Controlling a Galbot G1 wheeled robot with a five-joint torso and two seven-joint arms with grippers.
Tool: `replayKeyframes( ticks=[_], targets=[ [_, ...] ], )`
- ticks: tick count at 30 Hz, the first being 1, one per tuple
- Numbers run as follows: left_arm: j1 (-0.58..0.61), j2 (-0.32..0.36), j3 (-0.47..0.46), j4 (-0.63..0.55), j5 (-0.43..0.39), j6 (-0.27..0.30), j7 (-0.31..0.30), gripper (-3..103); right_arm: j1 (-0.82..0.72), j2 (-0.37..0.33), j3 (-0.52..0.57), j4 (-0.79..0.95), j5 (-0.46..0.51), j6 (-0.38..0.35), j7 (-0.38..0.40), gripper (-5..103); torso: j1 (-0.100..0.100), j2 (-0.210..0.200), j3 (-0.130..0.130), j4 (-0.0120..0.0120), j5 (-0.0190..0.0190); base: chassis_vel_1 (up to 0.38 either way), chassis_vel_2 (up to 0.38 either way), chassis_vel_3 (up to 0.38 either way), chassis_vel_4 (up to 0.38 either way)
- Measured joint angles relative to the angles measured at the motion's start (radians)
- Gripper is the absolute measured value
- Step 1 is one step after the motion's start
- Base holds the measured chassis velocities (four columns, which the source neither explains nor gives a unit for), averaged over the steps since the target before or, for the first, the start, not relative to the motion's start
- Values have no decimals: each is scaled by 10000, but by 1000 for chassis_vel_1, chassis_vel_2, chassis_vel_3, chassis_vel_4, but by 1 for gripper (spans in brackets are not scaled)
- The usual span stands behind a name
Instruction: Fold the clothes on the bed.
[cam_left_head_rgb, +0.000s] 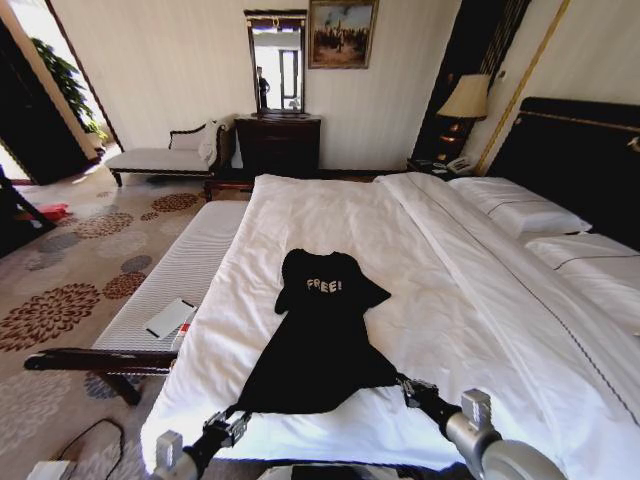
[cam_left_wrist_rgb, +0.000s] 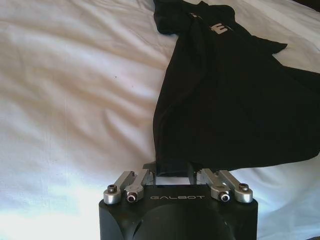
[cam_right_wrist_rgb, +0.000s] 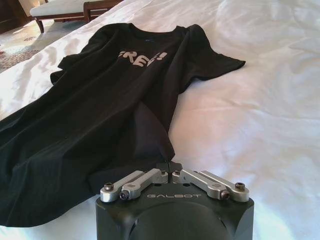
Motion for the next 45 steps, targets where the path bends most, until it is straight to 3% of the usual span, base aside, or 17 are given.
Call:
replayKeyframes(
  ticks=[3,6,7,11,18,30,45],
  targets=[
    [-90,-43,6,118,-77,1,-26,20,11,-19,22,-10,51,-4,5,0,1,0,0,0,0,0,0,0,0],
    [-95,-64,-39,125,-136,-5,-42,15,13,-7,-9,-25,37,-5,7,0,1,0,0,1,-1,0,0,0,0],
    [-52,-76,-109,90,-182,-11,-51,4,7,18,-50,-38,-7,-5,7,0,1,0,0,0,-1,0,0,0,0],
    [212,-78,-412,-86,-250,-90,-16,1,-84,118,-143,-82,-216,-5,7,0,1,0,0,1,0,0,0,0,0],
    [668,48,-1363,-355,-875,-191,24,0,-452,226,-18,-97,-417,8,4,0,1,-1,0,-1,-2,0,0,0,0],
    [1951,-67,-2001,-465,-673,-890,268,0,-1435,357,367,87,-1360,-303,51,0,1,0,-1,-1,-1,0,0,0,0],
    [2466,-240,-2127,-482,-332,-1232,277,0,-1249,803,-688,-300,-2071,-69,42,0,1,0,-1,-1,-1,0,0,0,0]
  ],
)
